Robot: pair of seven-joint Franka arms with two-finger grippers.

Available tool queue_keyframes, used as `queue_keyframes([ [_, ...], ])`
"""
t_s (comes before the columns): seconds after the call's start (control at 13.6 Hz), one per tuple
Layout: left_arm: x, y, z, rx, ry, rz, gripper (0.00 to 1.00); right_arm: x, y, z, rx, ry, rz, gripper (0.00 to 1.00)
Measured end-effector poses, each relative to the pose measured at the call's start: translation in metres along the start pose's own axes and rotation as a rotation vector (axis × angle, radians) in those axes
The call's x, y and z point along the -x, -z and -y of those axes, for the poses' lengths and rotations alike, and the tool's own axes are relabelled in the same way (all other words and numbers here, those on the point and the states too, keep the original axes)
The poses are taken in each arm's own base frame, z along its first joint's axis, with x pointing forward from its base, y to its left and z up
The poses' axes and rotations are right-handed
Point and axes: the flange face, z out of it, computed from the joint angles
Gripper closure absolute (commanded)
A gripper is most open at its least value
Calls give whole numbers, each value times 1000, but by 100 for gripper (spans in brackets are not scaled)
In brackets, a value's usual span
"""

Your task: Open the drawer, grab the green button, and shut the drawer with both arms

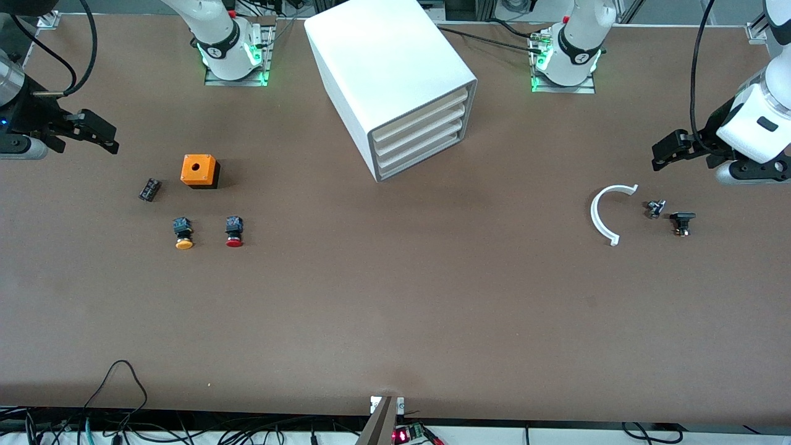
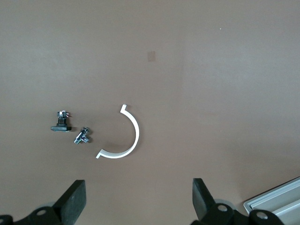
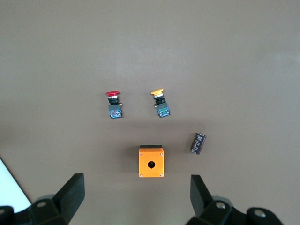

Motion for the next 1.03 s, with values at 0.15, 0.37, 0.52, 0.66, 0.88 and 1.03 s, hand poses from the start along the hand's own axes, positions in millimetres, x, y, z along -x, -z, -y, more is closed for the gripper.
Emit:
queue_keyframes([
  [0.15, 0, 0, -1, 0, -2, 0, 0, 7, 0, -1, -2, -1, -3, 0],
  [0.37, 0, 1, -2, 0, -4, -3, 0, 13, -1, -4, -5, -4, -7, 0],
  [0.52, -1, 2, -3, 1, -7, -5, 0, 13, -2, -4, -5, -4, -9, 0],
  [0.66, -5, 2, -8, 2, -15, -7, 0, 13, -2, -4, -5, -4, -11, 0],
  [0.88, -10, -2, -12, 5, -21, -2, 0, 11, -2, -4, -5, -5, -23, 0],
  [1.03, -13, -10, -15, 6, -25, 14, 0, 9, -4, -5, -5, -6, -23, 0],
])
